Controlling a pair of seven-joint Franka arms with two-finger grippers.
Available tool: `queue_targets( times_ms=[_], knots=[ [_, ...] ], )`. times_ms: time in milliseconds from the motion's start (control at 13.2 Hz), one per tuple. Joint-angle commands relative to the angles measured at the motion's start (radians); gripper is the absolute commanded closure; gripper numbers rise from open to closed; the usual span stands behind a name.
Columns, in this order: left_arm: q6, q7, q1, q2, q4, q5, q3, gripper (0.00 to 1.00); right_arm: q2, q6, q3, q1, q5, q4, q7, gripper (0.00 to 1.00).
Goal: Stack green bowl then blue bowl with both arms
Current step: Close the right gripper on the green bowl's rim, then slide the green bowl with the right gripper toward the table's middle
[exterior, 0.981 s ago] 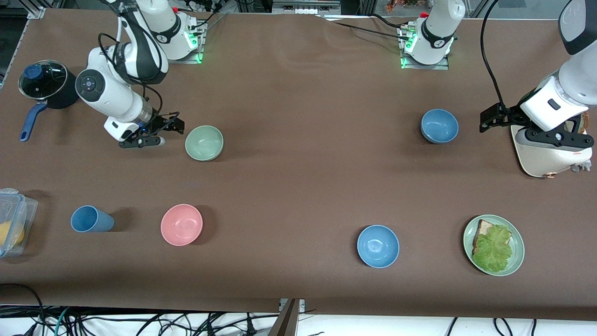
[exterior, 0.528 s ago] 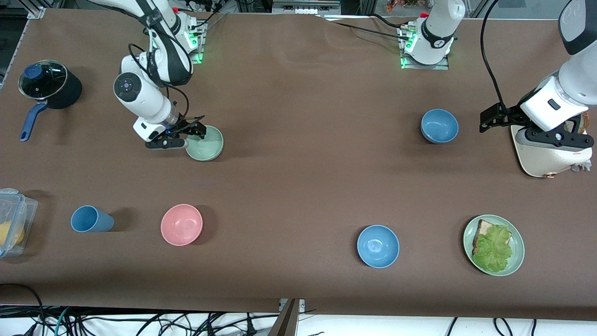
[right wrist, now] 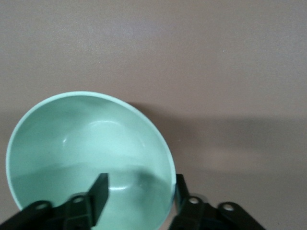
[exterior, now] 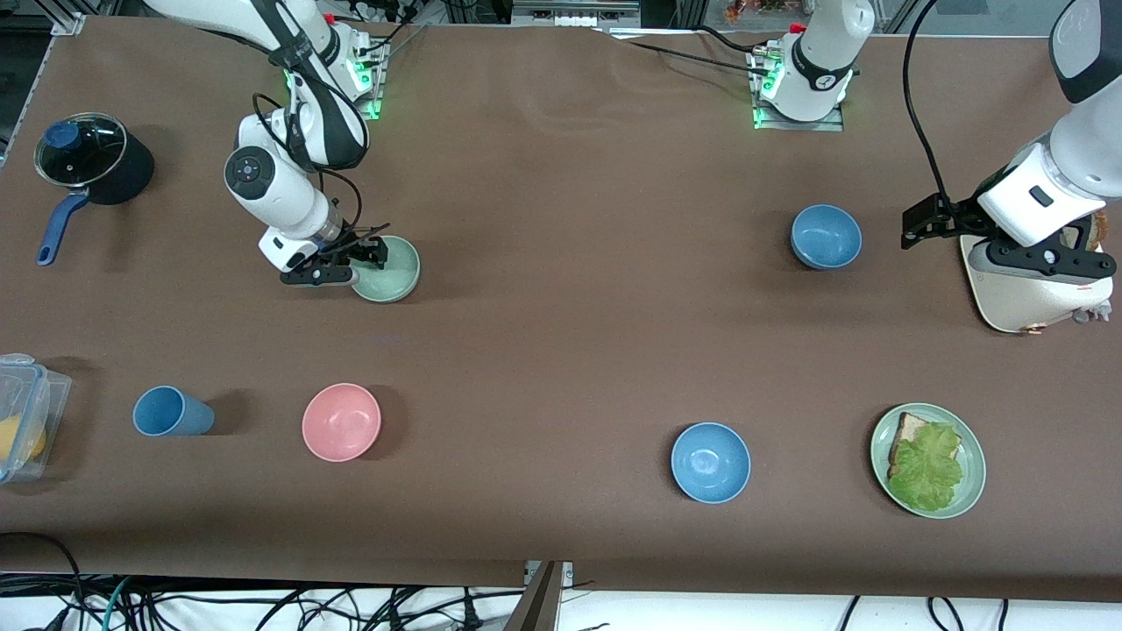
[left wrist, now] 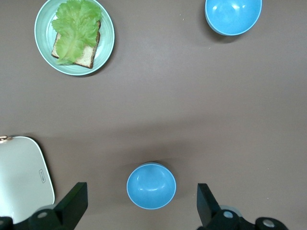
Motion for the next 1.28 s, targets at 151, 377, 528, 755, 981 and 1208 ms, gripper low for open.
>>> queue_targets(
  times_ms=[151, 377, 528, 755, 981, 1208],
  knots=[
    [-0.014, 0.026, 0.001, 0.006, 0.016, -0.013, 0.008, 0.0, -0.006, 0.005, 0.007, -0.003, 0.014, 0.001, 0.013, 1.0],
    [-0.014, 0.026, 0.001, 0.007, 0.016, -0.013, 0.008, 0.0, -0.018, -0.022, 0.067, -0.001, 0.013, 0.047, 0.089, 1.0],
    [-0.014, 0.026, 0.001, 0.007, 0.016, -0.013, 0.008, 0.0, -0.006, -0.091, 0.136, 0.002, 0.013, 0.149, 0.219, 1.0],
    [-0.014, 0.026, 0.0, 0.007, 0.016, -0.013, 0.008, 0.0, 0.069, -0.229, 0.15, 0.078, 0.013, 0.344, 0.38, 1.0],
    [-0.014, 0.026, 0.0, 0.007, 0.016, -0.013, 0.008, 0.0, 0.192, -0.234, 0.149, 0.221, 0.011, 0.505, 0.607, 1.0],
    [-0.014, 0.026, 0.001, 0.007, 0.016, -0.013, 0.008, 0.0, 0.33, -0.216, 0.144, 0.345, -0.004, 0.672, 0.802, 1.0]
  ],
)
